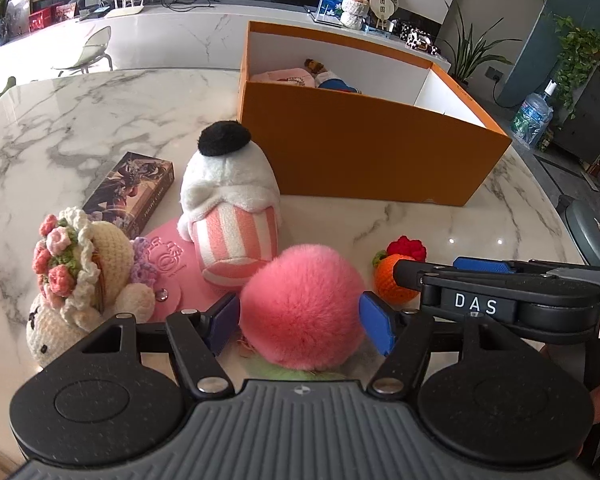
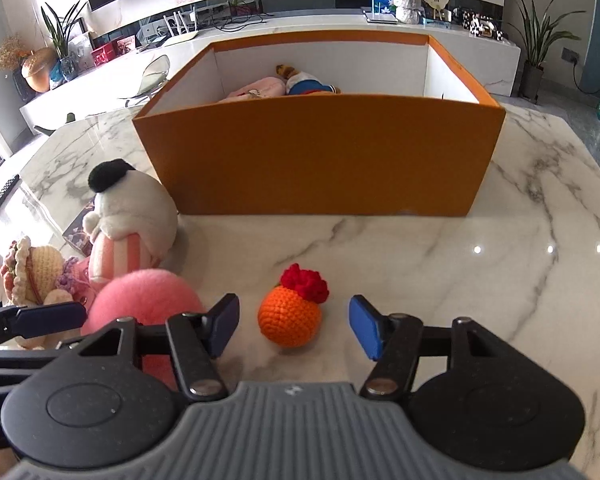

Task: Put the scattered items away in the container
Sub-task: 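Grasp the orange crocheted ball with the right tool while the left tool grasps the pink pompom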

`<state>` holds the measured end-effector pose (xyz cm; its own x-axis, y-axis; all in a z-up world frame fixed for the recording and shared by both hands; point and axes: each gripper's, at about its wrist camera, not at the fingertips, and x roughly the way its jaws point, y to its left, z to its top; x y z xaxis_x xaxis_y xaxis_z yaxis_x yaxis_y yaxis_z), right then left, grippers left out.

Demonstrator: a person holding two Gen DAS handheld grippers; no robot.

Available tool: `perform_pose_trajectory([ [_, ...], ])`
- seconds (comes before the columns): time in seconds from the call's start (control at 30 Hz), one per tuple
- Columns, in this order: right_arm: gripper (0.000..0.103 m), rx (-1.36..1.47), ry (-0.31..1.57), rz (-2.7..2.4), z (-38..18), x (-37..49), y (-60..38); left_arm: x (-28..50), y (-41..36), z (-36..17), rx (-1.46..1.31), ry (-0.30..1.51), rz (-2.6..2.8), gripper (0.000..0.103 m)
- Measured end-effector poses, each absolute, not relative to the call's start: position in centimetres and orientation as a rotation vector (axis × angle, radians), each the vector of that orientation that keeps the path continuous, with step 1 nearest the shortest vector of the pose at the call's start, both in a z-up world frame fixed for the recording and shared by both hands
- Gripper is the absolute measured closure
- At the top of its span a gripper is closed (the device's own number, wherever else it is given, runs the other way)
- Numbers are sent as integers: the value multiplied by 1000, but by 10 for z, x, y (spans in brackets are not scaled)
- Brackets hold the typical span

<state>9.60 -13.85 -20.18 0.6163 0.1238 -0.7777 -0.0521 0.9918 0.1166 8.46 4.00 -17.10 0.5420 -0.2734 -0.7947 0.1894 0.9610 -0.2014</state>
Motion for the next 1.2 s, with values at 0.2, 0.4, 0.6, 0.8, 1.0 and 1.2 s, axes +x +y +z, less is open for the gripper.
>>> perform_pose_trajectory([
  [0.2, 43, 129, 953, 108, -220, 107, -144, 93, 38, -183, -111, 988, -266, 25],
  [0.4, 50, 148, 983, 116, -233, 116, -146, 99, 34, -190, -102, 1001, -258, 27],
  [0.6, 59, 132, 992, 112, -241, 117, -146, 98, 23, -195, -63, 994, -285, 43],
  [0.8, 59, 109, 988, 120, -237, 112, -143, 92, 17, -192, -32, 967, -310, 53],
  [1.0, 59, 98, 954, 123, -222, 100, -145, 79, 16, -178, -21, 928, -319, 54],
  [1.2, 59, 98, 912, 129, -201, 82, -149, 61, 16, -156, -8, 863, -315, 55],
])
